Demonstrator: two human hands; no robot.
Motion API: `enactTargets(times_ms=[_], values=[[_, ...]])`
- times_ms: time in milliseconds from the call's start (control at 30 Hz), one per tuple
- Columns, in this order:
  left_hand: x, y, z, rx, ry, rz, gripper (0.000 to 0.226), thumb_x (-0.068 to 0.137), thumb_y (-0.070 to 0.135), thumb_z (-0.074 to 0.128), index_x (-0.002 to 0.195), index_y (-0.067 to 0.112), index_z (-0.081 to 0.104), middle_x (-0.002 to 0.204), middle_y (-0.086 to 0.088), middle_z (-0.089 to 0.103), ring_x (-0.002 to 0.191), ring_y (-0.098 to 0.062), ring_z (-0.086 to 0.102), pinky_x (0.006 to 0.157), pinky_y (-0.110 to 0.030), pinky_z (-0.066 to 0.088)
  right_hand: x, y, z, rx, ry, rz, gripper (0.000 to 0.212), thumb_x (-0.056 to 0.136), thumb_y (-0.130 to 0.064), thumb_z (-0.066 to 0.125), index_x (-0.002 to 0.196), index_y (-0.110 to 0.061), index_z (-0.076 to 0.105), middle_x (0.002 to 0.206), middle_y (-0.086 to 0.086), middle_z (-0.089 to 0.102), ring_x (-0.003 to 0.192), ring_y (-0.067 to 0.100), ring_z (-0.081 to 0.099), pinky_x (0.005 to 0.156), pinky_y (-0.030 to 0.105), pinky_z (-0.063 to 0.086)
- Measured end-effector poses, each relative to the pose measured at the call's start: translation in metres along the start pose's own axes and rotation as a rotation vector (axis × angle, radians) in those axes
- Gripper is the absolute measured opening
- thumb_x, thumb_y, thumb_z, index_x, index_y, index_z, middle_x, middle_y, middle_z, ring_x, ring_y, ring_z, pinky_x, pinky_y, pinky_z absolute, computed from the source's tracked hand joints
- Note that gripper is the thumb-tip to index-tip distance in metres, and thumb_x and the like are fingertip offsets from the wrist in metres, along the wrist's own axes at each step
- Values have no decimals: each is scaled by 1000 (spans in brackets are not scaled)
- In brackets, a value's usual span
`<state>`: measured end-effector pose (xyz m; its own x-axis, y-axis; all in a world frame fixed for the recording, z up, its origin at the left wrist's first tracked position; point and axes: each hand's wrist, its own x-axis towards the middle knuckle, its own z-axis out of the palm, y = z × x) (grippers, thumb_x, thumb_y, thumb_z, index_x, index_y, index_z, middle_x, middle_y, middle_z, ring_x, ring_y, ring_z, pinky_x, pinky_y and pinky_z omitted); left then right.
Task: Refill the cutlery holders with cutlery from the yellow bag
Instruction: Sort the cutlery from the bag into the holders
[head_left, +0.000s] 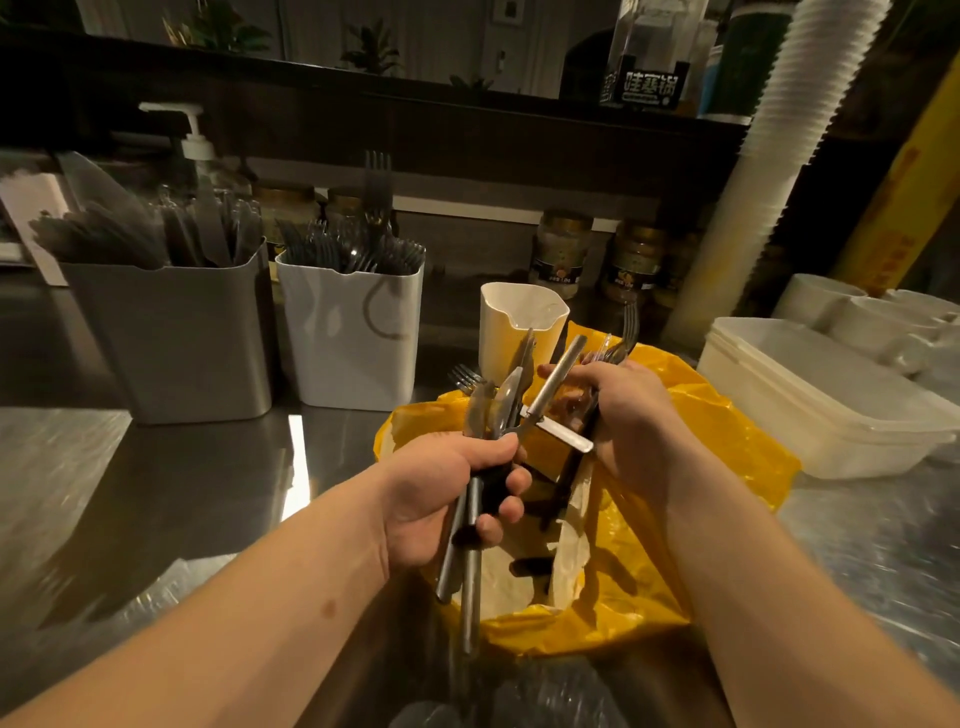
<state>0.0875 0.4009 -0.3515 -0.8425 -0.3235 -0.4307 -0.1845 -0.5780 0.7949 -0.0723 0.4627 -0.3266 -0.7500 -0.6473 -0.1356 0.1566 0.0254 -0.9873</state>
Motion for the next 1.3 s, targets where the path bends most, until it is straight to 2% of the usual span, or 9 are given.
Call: enactTargets(times_ms=[133, 267, 400, 567, 733, 900, 1000, 1100, 1300], values=[[3, -4, 5, 9, 76, 23, 31, 106, 31, 46, 120, 7, 61, 77, -8, 65, 63, -17, 58, 43, -19, 42, -6, 1, 3, -11, 13, -9, 9, 101, -7, 53, 99, -15, 53, 102, 15, 67, 84, 25, 68, 88, 46, 58], [2, -4, 8, 4, 108, 107, 36, 108, 33, 41, 117, 8, 66, 88, -11, 70, 70, -19, 62, 46, -20, 41, -14, 8, 13, -204, -46, -109, 13, 97, -8, 57, 104, -19, 56, 102, 9, 62, 96, 23, 63, 75, 35, 56], [0, -6, 10, 48, 170, 120, 35, 109, 32, 38, 121, 12, 64, 90, -12, 72, 70, -22, 67, 45, -22, 39, -20, 9, 15, -351, -191, -190, 11, 98, -7, 55, 102, -17, 55, 99, 11, 65, 92, 21, 65, 66, 26, 55], [1, -9, 11, 63, 226, 128, 31, 109, 33, 39, 119, 18, 64, 94, -10, 73, 67, -18, 64, 47, -21, 35, -22, 11, 14, -435, -278, -174, 14, 99, -9, 55, 100, -24, 52, 108, 17, 64, 105, 29, 64, 76, 31, 56], [4, -10, 11, 153, 322, 215, 20, 106, 32, 48, 111, 21, 63, 79, -2, 67, 62, -12, 56, 49, -20, 36, -23, 5, 8, -402, -325, -181, 10, 101, -8, 53, 101, -18, 54, 91, 13, 69, 93, 25, 69, 86, 37, 59], [5, -8, 10, 167, 341, 267, 18, 105, 29, 52, 116, 17, 59, 78, -2, 68, 69, -13, 61, 53, -23, 42, -24, 4, 9, -413, -292, -223, 7, 99, -14, 58, 99, -21, 55, 107, 15, 65, 108, 29, 63, 93, 44, 57], [7, -9, 8, 195, 377, 293, 16, 104, 29, 53, 111, 18, 62, 78, -1, 70, 74, -15, 64, 55, -25, 43, -26, -1, 5, -245, -324, -156, 7, 100, -11, 56, 101, -18, 55, 93, 14, 71, 95, 27, 69, 88, 41, 58], [5, -8, 4, 207, 297, 269, 15, 104, 29, 54, 106, 16, 60, 81, -4, 63, 69, -16, 58, 48, -21, 39, -25, -10, -2, -106, -228, -150, 11, 99, -6, 55, 102, -16, 55, 81, 11, 67, 75, 21, 65, 77, 39, 53], [-2, -3, 2, 115, -83, 128, 20, 104, 23, 51, 115, 8, 57, 79, -5, 54, 59, -14, 47, 45, -19, 35, -5, -19, -21, 162, 57, -115, 13, 105, -21, 50, 113, -14, 58, 80, 6, 65, 79, 19, 65, 65, 30, 51]])
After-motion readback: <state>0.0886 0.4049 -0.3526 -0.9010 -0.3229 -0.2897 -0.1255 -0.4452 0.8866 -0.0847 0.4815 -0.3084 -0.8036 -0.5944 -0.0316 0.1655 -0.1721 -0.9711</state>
